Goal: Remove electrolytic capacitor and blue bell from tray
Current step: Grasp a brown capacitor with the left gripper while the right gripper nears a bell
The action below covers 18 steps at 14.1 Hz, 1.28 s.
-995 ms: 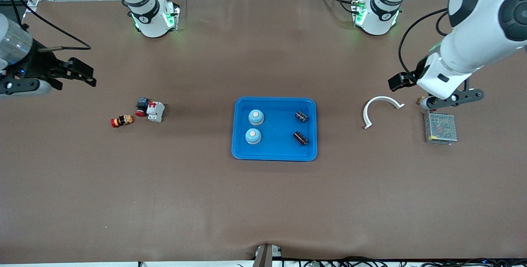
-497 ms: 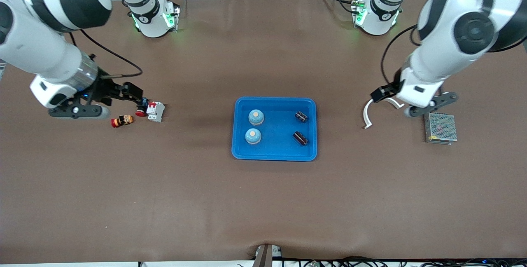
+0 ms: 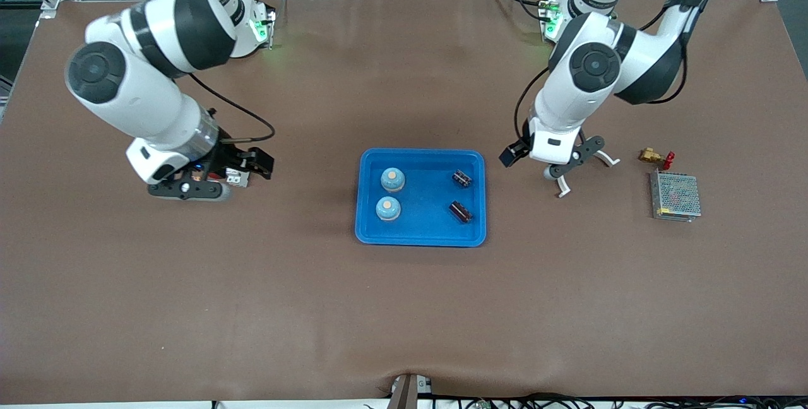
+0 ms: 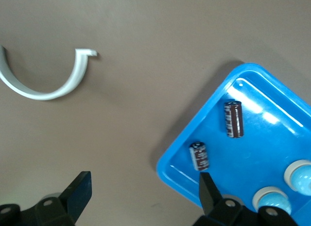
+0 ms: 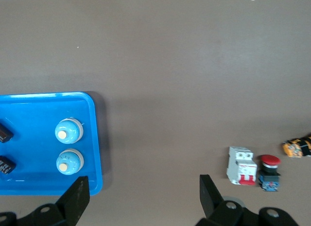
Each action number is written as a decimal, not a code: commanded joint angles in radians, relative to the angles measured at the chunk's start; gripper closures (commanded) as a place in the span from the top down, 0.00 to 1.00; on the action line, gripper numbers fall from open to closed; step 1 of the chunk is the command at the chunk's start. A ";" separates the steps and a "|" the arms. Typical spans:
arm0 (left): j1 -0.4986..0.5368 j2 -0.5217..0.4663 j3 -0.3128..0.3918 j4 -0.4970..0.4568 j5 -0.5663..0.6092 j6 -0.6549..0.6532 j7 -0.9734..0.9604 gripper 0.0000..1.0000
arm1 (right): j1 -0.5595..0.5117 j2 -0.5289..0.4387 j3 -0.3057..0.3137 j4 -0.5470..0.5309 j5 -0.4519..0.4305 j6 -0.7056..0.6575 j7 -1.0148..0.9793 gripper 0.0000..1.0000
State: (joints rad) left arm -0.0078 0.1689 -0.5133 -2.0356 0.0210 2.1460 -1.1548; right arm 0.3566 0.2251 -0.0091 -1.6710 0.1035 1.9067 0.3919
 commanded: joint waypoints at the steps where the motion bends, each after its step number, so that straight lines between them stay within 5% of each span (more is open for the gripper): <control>1: -0.059 0.085 -0.001 0.000 0.074 0.098 -0.158 0.86 | 0.016 0.069 -0.009 0.025 0.012 0.041 0.018 1.00; 4: -0.095 0.190 -0.001 0.002 0.135 0.239 -0.331 0.85 | 0.041 0.124 -0.009 0.025 0.012 0.107 0.019 1.00; 10: -0.147 0.317 -0.001 0.017 0.356 0.311 -0.578 0.76 | 0.071 0.195 -0.009 0.027 0.013 0.176 0.060 1.00; 18: -0.184 0.412 0.004 0.055 0.410 0.354 -0.652 0.68 | 0.186 0.283 -0.011 0.028 0.012 0.294 0.252 1.00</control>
State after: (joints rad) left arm -0.1760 0.5530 -0.5138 -2.0062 0.3963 2.4886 -1.7709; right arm 0.5127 0.4816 -0.0096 -1.6683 0.1036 2.1952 0.6029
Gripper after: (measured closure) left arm 0.295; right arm 0.000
